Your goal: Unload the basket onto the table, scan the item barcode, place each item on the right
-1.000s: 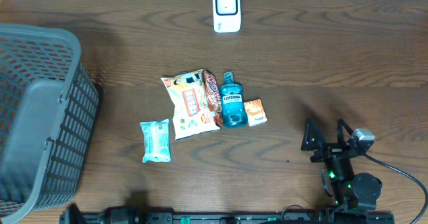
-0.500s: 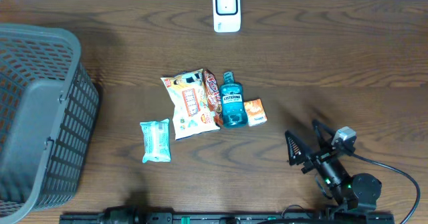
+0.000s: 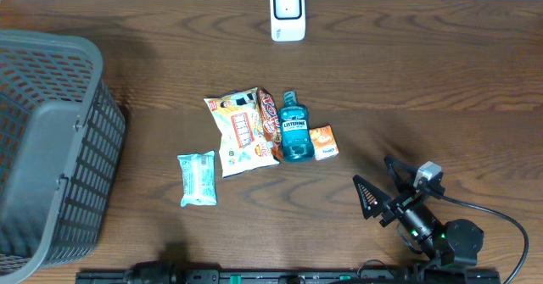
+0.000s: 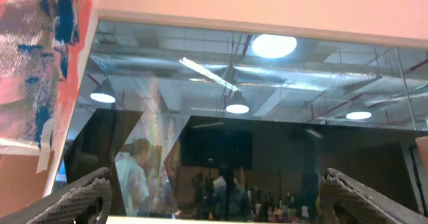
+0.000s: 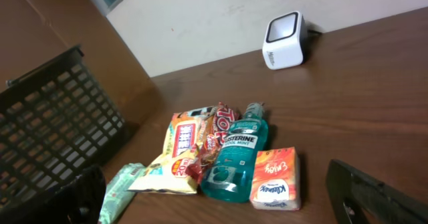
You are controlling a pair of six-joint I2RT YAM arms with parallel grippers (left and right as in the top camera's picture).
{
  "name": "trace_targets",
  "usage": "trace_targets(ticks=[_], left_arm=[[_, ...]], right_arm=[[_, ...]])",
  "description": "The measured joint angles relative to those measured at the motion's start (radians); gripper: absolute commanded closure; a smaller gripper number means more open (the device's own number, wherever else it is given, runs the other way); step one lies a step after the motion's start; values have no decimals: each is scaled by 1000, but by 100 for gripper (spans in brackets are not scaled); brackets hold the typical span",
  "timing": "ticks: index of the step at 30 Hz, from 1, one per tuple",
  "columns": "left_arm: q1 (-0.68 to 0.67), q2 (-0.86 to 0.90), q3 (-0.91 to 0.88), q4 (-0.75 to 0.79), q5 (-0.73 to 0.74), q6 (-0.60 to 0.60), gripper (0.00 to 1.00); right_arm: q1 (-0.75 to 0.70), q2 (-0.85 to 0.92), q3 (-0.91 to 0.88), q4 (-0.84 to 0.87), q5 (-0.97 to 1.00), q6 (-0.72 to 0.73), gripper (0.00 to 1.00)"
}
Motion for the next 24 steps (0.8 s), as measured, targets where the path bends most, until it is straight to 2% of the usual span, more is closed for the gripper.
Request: trace_targets(ticks=[9, 17, 24], left_arm=[[0, 0, -60, 11, -19, -2, 2], [0, 0, -282, 84, -18, -35, 2], [0, 0, -522, 185, 136, -63, 2]], right_arm=[[0, 0, 0, 0, -14, 23, 1], [0, 0, 0, 0, 4, 24, 1], [0, 16, 0, 3, 35, 24, 1]])
